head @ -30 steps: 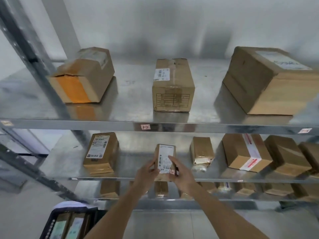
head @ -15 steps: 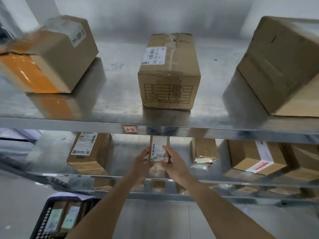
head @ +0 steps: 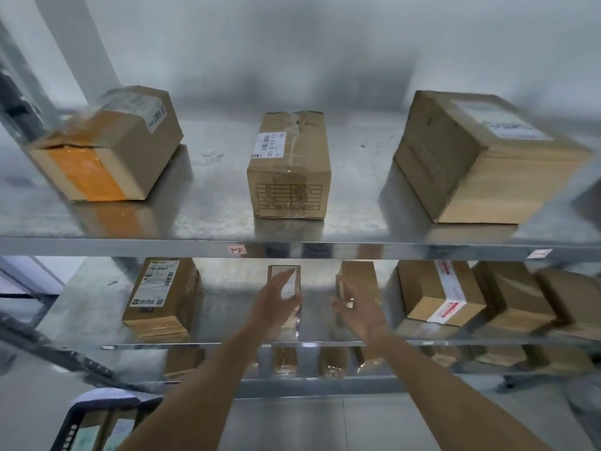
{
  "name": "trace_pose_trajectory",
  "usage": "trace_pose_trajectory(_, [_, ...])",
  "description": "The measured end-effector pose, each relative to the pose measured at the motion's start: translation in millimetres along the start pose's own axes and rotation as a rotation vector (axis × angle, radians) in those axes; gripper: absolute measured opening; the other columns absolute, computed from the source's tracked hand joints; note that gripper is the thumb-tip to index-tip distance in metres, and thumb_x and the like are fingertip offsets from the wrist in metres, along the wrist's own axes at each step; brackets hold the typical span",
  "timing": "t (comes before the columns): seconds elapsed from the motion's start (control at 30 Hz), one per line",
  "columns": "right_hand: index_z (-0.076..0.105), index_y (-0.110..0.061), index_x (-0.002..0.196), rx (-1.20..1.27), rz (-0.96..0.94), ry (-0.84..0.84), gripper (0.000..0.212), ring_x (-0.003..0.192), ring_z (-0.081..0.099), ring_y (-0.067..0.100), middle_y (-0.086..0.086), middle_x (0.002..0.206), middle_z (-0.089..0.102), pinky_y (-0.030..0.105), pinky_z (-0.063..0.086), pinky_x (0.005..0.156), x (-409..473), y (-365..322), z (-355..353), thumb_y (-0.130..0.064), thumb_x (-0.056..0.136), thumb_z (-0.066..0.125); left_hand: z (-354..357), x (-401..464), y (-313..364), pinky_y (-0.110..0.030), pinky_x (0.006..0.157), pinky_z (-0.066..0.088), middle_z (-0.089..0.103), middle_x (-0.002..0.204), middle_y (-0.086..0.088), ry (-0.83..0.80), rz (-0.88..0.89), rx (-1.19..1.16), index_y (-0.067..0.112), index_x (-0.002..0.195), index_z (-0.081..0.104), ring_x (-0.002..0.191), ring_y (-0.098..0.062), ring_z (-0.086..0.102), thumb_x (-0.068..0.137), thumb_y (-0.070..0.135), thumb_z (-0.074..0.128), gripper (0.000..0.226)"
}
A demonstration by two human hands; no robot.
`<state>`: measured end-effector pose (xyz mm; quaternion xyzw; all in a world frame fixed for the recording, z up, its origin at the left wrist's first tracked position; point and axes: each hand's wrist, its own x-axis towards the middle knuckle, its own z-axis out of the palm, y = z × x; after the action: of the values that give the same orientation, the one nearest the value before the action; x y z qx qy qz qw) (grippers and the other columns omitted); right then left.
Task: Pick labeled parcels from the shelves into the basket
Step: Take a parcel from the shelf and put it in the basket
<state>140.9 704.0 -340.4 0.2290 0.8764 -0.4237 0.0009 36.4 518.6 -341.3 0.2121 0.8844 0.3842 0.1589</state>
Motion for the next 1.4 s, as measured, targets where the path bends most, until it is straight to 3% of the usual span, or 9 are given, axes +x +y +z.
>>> trace_pose_trajectory(0.23, [0.044, -0.03, 0.149, -0.082, 0.015, 0.026, 0.051, 0.139, 0.044, 0.014, -0.007, 0.155, 0.04, 0.023, 0.032, 0.11, 19.6, 59.5, -50.5, -0.033, 0.102, 0.061, 75.5, 27.3, 36.4, -0.047, 0.118, 0.019, 0.024, 0.162, 0.002, -0.024, 0.008, 0.03, 0.03, 0.153, 0.031, 0.151, -0.02, 0.013, 0.096, 0.033, 0.057, 0.062])
trace_pose_trajectory(0.47, [0.039, -0.021, 0.154, -0.12, -0.009, -0.067, 0.06, 0.145, 0.038, 0.02, 0.001, 0.156, 0.043, 0.035, 0.028, 0.122, 64.7, 108.0, -49.8, -0.031, 0.101, 0.063, 148.4, 60.3, 25.8, -0.049, 0.11, 0.038, 0.031, 0.158, 0.003, -0.107, -0.09, 0.013, 0.043, 0.15, 0.027, 0.142, -0.022, 0.035, 0.091, 0.058, 0.048, 0.065])
trace_pose_trajectory(0.6, [0.048, -0.026, 0.145, -0.046, -0.036, -0.11, 0.056, 0.124, 0.059, 0.019, -0.003, 0.137, 0.062, 0.044, 0.048, 0.107, 83.5, 125.8, -42.1, -0.033, 0.094, 0.071, 163.4, 76.3, 27.3, -0.038, 0.101, 0.045, 0.05, 0.144, 0.001, -0.094, -0.099, -0.025, 0.032, 0.15, 0.034, 0.127, -0.022, 0.052, 0.097, 0.037, 0.056, 0.058])
trace_pose_trajectory(0.8, [0.052, -0.035, 0.125, 0.061, -0.022, -0.138, 0.037, 0.111, 0.062, 0.013, -0.007, 0.119, 0.065, 0.043, 0.053, 0.102, 95.2, 134.4, -40.5, -0.027, 0.094, 0.071, 174.8, 79.9, 23.7, -0.049, 0.098, 0.051, 0.063, 0.125, -0.003, -0.061, -0.22, -0.213, 0.033, 0.142, 0.041, 0.113, -0.022, 0.062, 0.094, 0.03, 0.063, 0.053])
trace_pose_trajectory(1.03, [0.036, -0.025, 0.153, 0.1, -0.024, -0.155, 0.08, 0.128, 0.051, 0.013, -0.006, 0.143, 0.051, 0.022, 0.042, 0.104, 72.3, 122.0, -52.0, -0.019, 0.087, 0.081, 162.8, 60.5, 39.1, -0.045, 0.098, 0.053, 0.059, 0.126, -0.001, -0.078, -0.213, -0.291, 0.033, 0.153, 0.027, 0.113, -0.024, 0.062, 0.079, 0.017, 0.081, 0.092])
trace_pose_trajectory(1.13, [0.026, -0.029, 0.157, 0.158, -0.031, -0.157, 0.1, 0.128, 0.046, 0.009, -0.009, 0.145, 0.046, 0.032, 0.045, 0.109, 50.2, 113.6, -57.3, -0.015, 0.079, 0.088, 154.0, 38.1, 50.3, -0.039, 0.094, 0.056, 0.06, 0.119, 0.004, -0.096, -0.173, -0.246, 0.034, 0.148, 0.034, 0.107, -0.02, 0.063, 0.075, 0.023, 0.085, 0.089])
trace_pose_trajectory(1.27, [0.016, -0.035, 0.157, 0.302, 0.01, -0.145, 0.122, 0.126, 0.054, 0.021, -0.004, 0.133, 0.051, 0.045, 0.052, 0.105, 13.3, 96.6, -66.1, -0.003, 0.067, 0.093, 140.0, 0.4, 60.0, -0.044, 0.084, 0.059, 0.057, 0.114, 0.003, -0.07, -0.071, -0.243, 0.029, 0.134, 0.048, 0.103, -0.023, 0.064, 0.074, 0.015, 0.085, 0.072])
trace_pose_trajectory(1.33, [0.027, -0.038, 0.148, 0.28, 0.034, -0.147, 0.113, 0.12, 0.058, 0.025, -0.002, 0.128, 0.055, 0.046, 0.055, 0.101, -10.5, 81.9, -71.2, -0.001, 0.064, 0.093, 128.0, -23.8, 68.1, -0.041, 0.081, 0.06, 0.057, 0.116, 0.0, -0.042, -0.068, -0.31, 0.028, 0.134, 0.047, 0.105, -0.027, 0.064, 0.074, 0.008, 0.084, 0.074])
trace_pose_trajectory(1.4, [0.045, -0.03, 0.14, 0.214, 0.022, -0.105, 0.096, 0.113, 0.062, 0.023, 0.001, 0.126, 0.059, 0.044, 0.06, 0.092, -39.1, 63.7, -75.2, -0.012, 0.06, 0.097, 114.8, -51.7, 79.9, -0.024, 0.07, 0.059, 0.059, 0.121, -0.003, -0.012, -0.126, -0.448, 0.022, 0.144, 0.043, 0.102, -0.021, 0.065, 0.075, 0.008, 0.084, 0.081])
